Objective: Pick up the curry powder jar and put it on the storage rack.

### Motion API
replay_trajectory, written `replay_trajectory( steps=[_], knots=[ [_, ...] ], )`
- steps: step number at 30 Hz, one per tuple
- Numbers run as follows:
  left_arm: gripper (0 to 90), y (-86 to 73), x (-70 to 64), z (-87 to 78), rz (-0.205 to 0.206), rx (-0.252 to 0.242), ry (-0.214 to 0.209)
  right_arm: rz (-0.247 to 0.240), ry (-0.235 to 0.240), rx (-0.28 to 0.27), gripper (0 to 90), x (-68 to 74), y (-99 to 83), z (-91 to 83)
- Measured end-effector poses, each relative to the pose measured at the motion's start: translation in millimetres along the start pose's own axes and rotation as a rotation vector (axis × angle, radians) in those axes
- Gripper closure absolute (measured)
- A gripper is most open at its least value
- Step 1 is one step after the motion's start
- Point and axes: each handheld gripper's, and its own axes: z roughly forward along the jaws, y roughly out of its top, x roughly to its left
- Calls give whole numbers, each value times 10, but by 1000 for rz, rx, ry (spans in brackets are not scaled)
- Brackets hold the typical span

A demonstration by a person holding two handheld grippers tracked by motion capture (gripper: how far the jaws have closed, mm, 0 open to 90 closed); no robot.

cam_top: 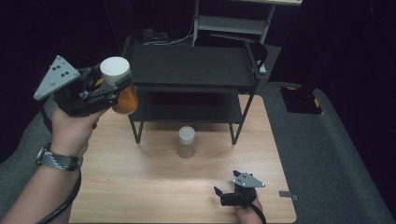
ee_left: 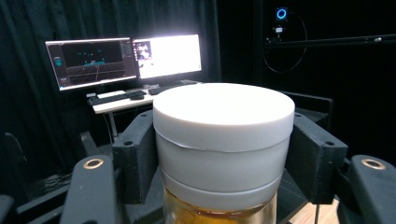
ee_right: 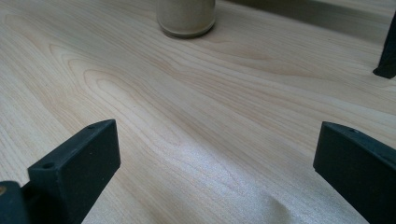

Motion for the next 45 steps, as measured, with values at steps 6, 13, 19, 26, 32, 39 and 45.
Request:
replay_trajectory(
  steps=[6,13,19,26,32,39,45],
  knots=[
    [337,98,8,152,-16,5,-16,2,4,-4,2,-7,-6,-2],
    [336,116,-53,369,-36,-17,-4,6,8,-9,2,-22,-17,-7],
    [336,143,-83,551,-40,-20,-5,10,12,-6,2,-34,-12,-4],
    [336,144,-127,806,-45,-29,9,14,19,-9,2,-47,-17,-8],
    [336,142,-169,1033,-35,-18,24,18,28,-14,2,-69,-27,-10],
    [336,165,-180,1300,-35,-2,46,16,33,-22,2,-73,-41,-17],
    [336,211,-191,1473,-21,25,55,18,33,-28,2,-75,-53,-23]
  ],
)
